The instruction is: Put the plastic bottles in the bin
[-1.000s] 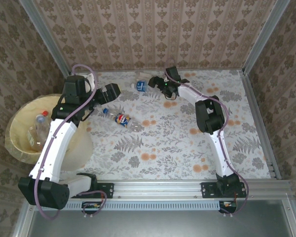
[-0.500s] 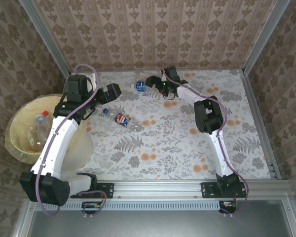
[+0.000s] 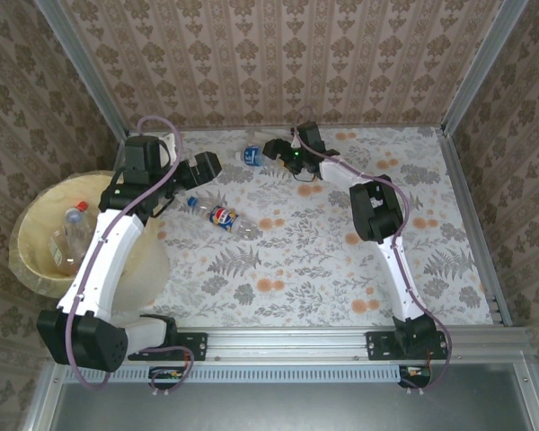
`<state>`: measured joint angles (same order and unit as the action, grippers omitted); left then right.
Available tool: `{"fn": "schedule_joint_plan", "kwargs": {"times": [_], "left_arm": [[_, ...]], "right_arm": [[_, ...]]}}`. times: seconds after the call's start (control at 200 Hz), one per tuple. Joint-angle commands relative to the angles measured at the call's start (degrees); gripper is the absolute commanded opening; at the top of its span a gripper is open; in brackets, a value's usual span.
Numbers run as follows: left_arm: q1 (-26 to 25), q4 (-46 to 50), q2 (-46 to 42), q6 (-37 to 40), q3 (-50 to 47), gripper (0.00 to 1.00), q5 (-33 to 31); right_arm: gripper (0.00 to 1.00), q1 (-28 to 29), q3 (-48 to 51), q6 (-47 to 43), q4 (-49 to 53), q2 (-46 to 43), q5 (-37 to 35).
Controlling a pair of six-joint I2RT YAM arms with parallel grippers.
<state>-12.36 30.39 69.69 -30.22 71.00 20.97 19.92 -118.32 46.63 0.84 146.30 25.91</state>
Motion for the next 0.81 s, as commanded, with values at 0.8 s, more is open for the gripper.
{"fn": "schedule_joint_plan", "kwargs": {"times": [0.8], "left_arm": [[-12.8,-22.9,-2.0,43.4,-11.2,1.00,-3.3]], "right_arm": [[0.57,-0.4,42.7,-21.3,-8.4,-39.9,3.4]]}}
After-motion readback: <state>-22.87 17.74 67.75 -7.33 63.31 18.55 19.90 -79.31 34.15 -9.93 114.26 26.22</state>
